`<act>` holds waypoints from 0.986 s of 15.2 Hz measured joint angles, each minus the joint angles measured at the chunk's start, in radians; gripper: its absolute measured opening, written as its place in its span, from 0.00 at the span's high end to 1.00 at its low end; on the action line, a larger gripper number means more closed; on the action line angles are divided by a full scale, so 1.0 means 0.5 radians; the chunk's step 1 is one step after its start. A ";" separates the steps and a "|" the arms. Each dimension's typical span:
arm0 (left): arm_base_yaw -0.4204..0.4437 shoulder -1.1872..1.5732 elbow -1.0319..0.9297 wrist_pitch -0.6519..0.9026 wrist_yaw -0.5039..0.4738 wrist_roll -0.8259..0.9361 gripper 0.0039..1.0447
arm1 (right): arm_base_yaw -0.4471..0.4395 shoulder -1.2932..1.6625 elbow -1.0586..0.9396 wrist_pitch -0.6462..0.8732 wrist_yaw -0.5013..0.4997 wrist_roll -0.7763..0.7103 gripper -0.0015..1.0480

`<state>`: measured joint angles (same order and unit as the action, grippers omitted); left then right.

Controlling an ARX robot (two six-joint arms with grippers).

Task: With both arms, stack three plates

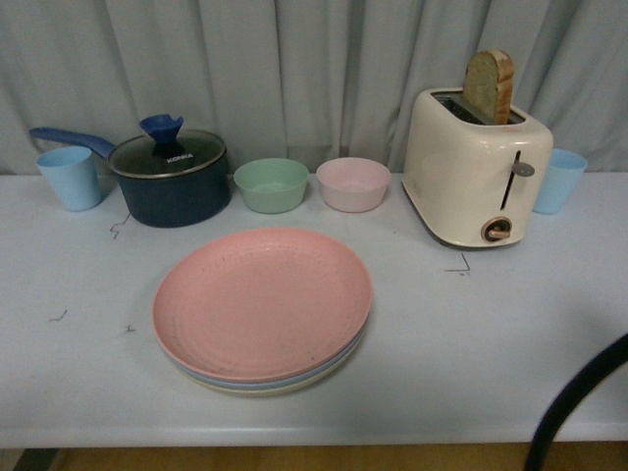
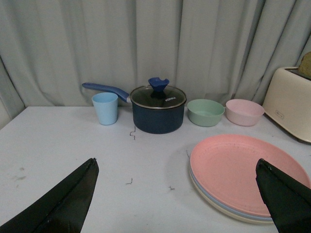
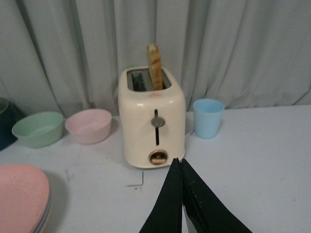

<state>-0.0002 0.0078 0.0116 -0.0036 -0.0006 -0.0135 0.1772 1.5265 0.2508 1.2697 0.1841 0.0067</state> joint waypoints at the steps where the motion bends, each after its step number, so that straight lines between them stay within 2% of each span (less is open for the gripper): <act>1: 0.000 0.000 0.000 0.000 0.000 0.000 0.06 | -0.013 -0.047 -0.020 -0.007 -0.008 -0.001 0.98; 3: 0.000 0.000 0.000 0.001 0.000 0.000 0.06 | -0.042 -0.146 -0.073 -0.039 -0.031 0.000 0.98; 5: 0.000 0.000 0.000 0.000 0.000 0.000 0.06 | -0.095 -0.403 -0.182 -0.331 -0.105 -0.001 0.98; 9: 0.000 0.000 0.000 0.001 0.000 0.000 0.06 | -0.192 -0.933 -0.349 -0.628 -0.196 -0.001 0.98; 11: 0.000 0.000 0.000 0.001 -0.001 0.000 0.06 | -0.346 -1.165 -0.398 -0.779 -0.347 -0.001 0.98; 15: 0.000 0.000 0.000 0.001 0.000 0.000 0.06 | -0.362 -1.395 -0.439 -0.969 -0.362 -0.001 0.98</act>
<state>-0.0002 0.0078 0.0116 -0.0032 -0.0006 -0.0135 -0.0040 0.8291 0.0315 0.7853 0.0032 0.0063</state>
